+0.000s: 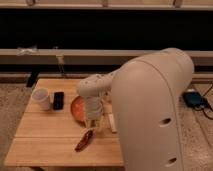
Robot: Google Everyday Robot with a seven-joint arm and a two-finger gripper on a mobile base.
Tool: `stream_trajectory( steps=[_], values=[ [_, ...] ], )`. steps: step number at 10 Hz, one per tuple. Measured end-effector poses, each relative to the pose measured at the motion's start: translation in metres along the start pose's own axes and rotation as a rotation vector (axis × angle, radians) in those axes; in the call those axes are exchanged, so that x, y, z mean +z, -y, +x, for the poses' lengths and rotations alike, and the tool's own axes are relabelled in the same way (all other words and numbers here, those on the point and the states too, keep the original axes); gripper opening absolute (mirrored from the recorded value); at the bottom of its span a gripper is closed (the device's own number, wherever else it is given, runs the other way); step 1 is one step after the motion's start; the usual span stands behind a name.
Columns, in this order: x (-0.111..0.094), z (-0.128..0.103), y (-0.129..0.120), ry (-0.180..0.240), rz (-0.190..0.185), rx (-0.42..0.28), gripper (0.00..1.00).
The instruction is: Drag the pepper across the table
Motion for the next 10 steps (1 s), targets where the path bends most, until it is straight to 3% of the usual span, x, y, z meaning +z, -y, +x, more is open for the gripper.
stream_trajectory(
  steps=[6,10],
  values=[
    [0.024,0.005,-0.014,-0.022,0.032,0.0,0.51],
    [0.033,-0.011,-0.007,-0.048,0.023,0.07,0.51]
  ],
)
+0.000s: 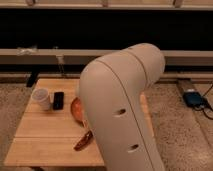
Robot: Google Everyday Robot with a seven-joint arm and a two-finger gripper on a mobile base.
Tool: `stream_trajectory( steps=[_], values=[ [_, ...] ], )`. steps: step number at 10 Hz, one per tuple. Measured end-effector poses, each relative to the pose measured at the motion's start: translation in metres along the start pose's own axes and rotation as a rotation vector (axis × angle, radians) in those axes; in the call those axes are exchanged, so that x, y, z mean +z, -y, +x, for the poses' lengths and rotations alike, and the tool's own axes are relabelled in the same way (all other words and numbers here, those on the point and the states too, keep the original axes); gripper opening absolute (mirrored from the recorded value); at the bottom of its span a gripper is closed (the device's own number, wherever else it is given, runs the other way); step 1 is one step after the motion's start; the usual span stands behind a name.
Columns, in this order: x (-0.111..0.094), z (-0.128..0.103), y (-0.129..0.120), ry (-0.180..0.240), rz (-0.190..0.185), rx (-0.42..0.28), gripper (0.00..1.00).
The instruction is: Drag the pepper across the table
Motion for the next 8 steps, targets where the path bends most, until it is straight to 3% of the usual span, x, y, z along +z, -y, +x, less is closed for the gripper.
stream_trajectory(
  steps=[4,8],
  values=[
    [0.0035,-0.0119,0.0067,-0.023,-0.016,0.059,0.51],
    [0.0073,-0.0097,0.0079,-0.048,-0.021,0.095,0.51]
  ],
)
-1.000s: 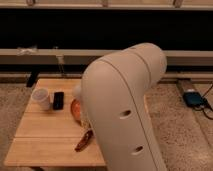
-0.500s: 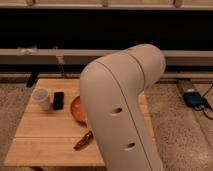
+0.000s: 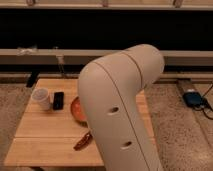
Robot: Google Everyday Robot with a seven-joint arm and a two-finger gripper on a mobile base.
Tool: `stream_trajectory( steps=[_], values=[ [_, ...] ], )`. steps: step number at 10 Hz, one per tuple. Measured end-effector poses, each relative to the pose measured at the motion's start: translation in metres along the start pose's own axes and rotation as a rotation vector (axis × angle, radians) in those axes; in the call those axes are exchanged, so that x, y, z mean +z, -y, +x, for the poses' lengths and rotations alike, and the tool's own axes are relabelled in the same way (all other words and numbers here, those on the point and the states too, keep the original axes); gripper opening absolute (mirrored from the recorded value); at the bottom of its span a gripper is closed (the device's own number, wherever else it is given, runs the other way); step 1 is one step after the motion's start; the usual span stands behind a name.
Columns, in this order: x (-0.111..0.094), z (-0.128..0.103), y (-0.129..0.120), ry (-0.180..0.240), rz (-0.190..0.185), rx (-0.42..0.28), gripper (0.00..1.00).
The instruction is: Drag the pepper across the table
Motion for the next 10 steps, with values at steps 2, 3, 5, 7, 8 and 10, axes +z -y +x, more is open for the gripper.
stream_trajectory(
  steps=[2,3,5,7,8,10],
  values=[
    [0.0007,-0.0004,0.0024,-0.014,-0.007,0.019,0.43],
    [0.001,0.0,0.0031,-0.024,-0.011,0.025,0.29],
    [0.0011,0.0002,0.0037,-0.034,-0.013,0.03,0.13],
    [0.0014,0.0006,0.0049,-0.047,-0.015,0.035,0.0],
    [0.0014,0.0013,0.0048,-0.053,-0.015,0.035,0.0],
    [0.0008,0.0023,0.0044,-0.058,-0.019,0.032,0.0]
  ],
)
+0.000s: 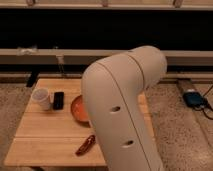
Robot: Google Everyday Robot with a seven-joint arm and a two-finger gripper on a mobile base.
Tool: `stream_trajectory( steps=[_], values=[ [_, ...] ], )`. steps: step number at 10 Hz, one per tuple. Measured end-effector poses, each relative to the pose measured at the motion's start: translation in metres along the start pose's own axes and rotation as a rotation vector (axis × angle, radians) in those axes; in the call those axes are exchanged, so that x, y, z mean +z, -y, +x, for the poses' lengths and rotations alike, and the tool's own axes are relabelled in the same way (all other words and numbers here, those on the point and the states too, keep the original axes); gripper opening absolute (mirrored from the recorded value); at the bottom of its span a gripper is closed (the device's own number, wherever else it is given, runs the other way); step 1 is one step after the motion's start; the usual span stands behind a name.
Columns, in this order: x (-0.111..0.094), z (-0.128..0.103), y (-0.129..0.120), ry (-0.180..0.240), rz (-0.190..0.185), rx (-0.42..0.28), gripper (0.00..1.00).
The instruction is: Drag the pepper across the table
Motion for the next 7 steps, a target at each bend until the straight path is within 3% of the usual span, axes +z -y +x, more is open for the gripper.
stream_trajectory(
  steps=[4,7],
  values=[
    [-0.01,-0.009,0.002,0.001,-0.032,0.016,0.0],
    [-0.023,-0.035,0.016,0.019,-0.049,0.059,0.0]
  ],
)
